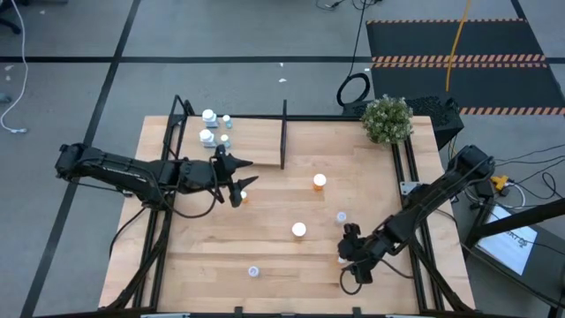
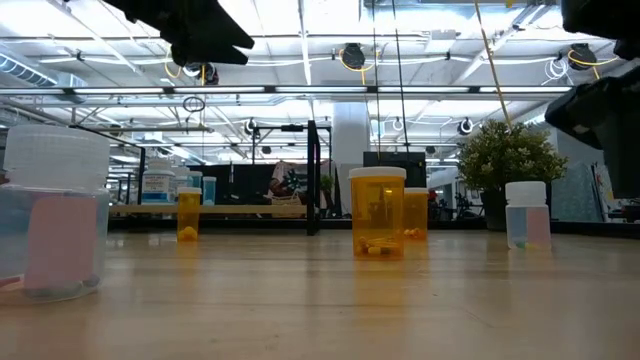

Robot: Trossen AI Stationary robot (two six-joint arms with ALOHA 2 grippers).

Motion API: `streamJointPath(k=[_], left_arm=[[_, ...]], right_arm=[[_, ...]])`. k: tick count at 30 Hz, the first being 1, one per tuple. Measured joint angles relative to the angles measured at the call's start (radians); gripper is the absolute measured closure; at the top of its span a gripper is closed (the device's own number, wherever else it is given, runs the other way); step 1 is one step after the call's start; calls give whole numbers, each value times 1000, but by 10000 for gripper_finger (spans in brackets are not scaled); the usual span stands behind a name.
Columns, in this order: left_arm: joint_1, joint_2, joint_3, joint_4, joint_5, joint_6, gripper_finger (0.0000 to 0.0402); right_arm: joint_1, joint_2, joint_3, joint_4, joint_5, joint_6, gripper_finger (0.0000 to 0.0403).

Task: Pick and place medicine bottles onto shelf by color
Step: Put the bottom small orange pill bottle on the shelf

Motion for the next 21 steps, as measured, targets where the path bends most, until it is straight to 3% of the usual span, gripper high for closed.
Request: streamJointPath(k=[13, 21], left_arm=[[1, -1, 0, 3, 0, 3, 167], [1, -1, 0, 3, 0, 3, 167]], right_arm=[[-13, -2, 0, -3, -3, -14, 239], [-16, -2, 0, -3, -3, -32, 279]])
